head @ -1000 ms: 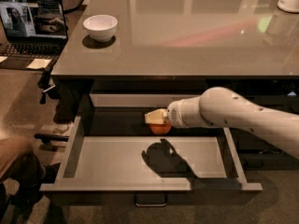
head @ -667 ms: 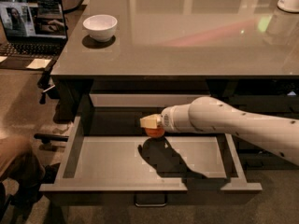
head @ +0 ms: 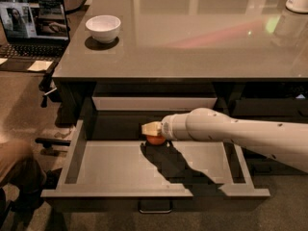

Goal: Place orange into top drawer

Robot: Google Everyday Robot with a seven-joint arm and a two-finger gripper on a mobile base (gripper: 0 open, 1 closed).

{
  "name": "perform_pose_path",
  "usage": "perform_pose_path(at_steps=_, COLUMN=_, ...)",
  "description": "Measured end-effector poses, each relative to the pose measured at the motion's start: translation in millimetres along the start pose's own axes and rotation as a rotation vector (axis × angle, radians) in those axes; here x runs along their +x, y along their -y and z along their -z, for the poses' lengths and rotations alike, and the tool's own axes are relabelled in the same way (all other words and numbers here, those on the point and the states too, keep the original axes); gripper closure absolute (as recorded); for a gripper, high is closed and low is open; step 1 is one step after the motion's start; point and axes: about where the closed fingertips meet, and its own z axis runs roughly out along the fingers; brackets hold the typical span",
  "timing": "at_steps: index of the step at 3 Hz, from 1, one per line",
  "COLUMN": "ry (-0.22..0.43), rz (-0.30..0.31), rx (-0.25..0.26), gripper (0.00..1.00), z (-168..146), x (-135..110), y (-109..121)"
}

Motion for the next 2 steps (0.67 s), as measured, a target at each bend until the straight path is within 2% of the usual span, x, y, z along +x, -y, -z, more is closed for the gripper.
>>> perform_pose_path(at_steps=2, ry=0.059, rz=-0.022, rx=0.093, gripper=0.35, z=-4.6, x=-11.0, y=18.5)
